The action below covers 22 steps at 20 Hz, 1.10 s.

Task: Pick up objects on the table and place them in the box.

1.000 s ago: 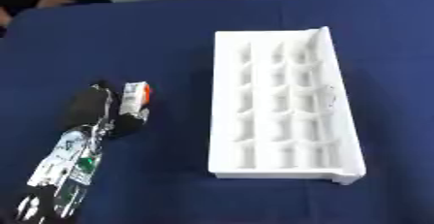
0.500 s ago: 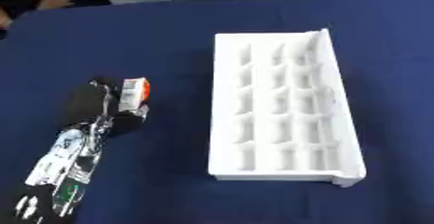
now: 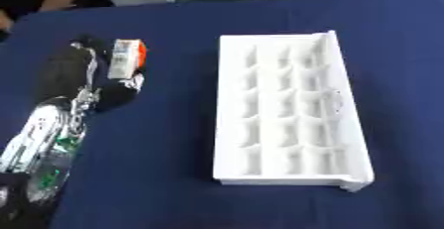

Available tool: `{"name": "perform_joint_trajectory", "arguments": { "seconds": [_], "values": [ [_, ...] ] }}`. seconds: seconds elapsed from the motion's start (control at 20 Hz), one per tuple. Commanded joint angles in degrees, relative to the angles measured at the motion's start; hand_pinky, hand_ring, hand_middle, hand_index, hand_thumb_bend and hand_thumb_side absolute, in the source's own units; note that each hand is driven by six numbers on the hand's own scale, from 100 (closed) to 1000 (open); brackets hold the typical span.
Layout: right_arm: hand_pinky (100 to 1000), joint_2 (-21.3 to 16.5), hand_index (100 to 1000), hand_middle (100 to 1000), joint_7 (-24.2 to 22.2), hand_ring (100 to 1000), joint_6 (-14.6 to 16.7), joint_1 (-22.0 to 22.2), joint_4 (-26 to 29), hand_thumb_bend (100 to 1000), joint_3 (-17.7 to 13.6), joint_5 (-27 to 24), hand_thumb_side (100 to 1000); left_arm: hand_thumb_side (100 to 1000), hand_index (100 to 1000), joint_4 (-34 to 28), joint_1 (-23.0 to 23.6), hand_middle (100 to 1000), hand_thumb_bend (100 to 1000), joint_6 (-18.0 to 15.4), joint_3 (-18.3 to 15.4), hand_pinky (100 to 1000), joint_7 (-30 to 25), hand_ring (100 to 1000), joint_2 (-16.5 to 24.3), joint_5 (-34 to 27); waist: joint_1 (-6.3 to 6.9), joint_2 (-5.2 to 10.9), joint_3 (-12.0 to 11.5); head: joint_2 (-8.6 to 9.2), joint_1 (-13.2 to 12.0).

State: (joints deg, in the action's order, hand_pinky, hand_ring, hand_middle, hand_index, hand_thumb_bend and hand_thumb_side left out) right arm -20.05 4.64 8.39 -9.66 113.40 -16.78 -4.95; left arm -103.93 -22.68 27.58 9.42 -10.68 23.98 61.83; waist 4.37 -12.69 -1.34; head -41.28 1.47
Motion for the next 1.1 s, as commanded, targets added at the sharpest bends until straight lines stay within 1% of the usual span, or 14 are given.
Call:
{"name": "perform_joint_trajectory", "arguments": {
  "seconds": [0.05, 0.4, 0.75, 0.9, 1.1],
  "values": [
    [609, -0.4, 811, 706, -0.2, 666, -0.1, 0.0, 1.2, 100, -0.2, -0.1, 971, 613, 460, -2.0, -1.7, 798, 100, -0.7, 0.6, 830, -0.9, 793, 1.1, -0.2, -0.07, 1.12, 0.1, 0.48, -0.4],
    [609, -0.4, 811, 706, -0.4, 666, -0.2, -0.1, 1.2, 100, 0.0, -0.2, 971, 618, 462, -0.6, -7.1, 799, 100, -4.0, 4.3, 830, -3.4, 793, -1.5, -0.1, 0.05, 1.32, 0.6, 0.53, -0.6],
    [609, -0.3, 811, 706, -0.7, 666, -0.3, -0.3, 1.2, 100, 0.3, -0.4, 971, 627, 461, 4.2, -13.0, 801, 100, -9.0, 10.2, 830, -7.1, 792, -4.6, -0.1, 0.25, 1.46, 1.5, 0.70, -1.0],
    [609, -0.3, 811, 706, -0.8, 666, -0.3, -0.4, 1.2, 100, 0.3, -0.5, 971, 629, 462, 6.5, -14.6, 802, 100, -10.5, 11.9, 830, -7.9, 792, -5.8, -0.2, 0.27, 1.43, 1.8, 0.77, -1.2],
    [609, -0.3, 811, 706, -0.9, 666, -0.3, -0.4, 1.2, 100, 0.4, -0.6, 971, 632, 462, 7.5, -15.5, 801, 100, -12.3, 14.0, 830, -8.4, 792, -6.9, -1.0, 0.31, 1.37, 2.0, 0.82, -1.3]
  ]
}}
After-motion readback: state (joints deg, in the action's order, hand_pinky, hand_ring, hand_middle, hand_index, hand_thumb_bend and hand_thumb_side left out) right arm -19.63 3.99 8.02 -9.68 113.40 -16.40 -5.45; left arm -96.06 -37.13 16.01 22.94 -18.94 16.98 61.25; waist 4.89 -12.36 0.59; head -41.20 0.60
